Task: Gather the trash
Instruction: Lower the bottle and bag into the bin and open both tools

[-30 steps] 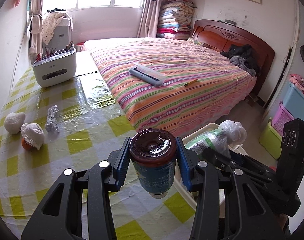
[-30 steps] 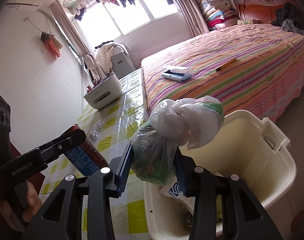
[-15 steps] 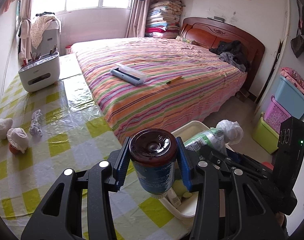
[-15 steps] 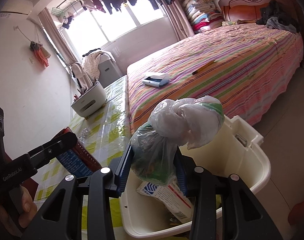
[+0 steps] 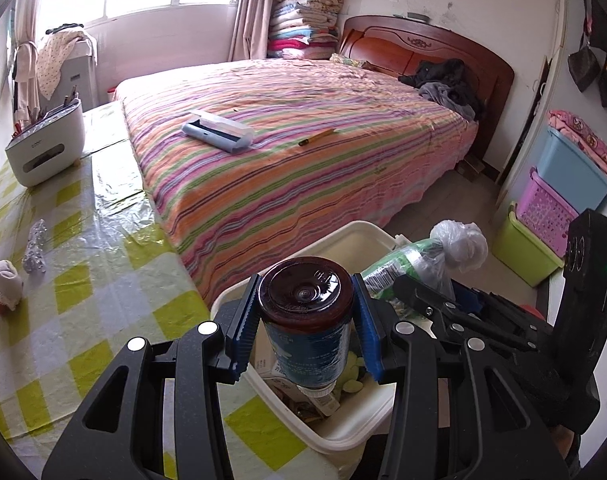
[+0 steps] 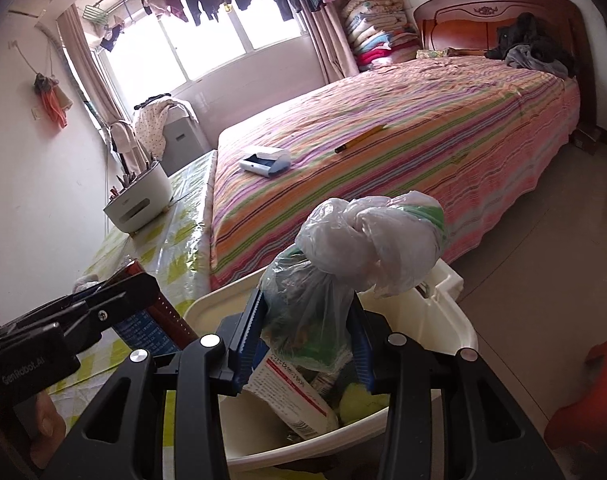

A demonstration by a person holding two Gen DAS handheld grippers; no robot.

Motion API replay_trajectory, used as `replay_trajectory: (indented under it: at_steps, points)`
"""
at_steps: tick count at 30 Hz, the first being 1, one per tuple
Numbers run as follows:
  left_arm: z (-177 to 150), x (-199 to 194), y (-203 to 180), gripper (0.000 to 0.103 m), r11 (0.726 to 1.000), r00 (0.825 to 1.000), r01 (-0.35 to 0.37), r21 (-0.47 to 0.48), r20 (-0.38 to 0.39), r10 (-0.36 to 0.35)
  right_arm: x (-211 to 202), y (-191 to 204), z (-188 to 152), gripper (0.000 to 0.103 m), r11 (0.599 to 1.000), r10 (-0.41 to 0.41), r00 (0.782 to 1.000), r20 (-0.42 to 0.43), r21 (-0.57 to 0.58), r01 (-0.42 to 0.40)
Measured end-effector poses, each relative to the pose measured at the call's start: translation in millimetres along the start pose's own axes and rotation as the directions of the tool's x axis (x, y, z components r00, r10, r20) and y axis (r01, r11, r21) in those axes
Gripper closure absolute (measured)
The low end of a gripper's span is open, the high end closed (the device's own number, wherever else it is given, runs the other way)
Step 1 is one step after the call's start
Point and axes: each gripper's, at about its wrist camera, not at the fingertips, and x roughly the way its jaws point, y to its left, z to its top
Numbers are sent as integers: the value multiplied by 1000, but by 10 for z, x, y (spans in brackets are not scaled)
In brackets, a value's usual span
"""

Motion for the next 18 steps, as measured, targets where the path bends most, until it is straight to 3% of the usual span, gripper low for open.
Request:
replay_trajectory:
  at_steps: [18]
  points:
    - [-61,184,-163,60,999,999,0,44,-38,2,4,-74,14,58,999,-32,999,7,20,31]
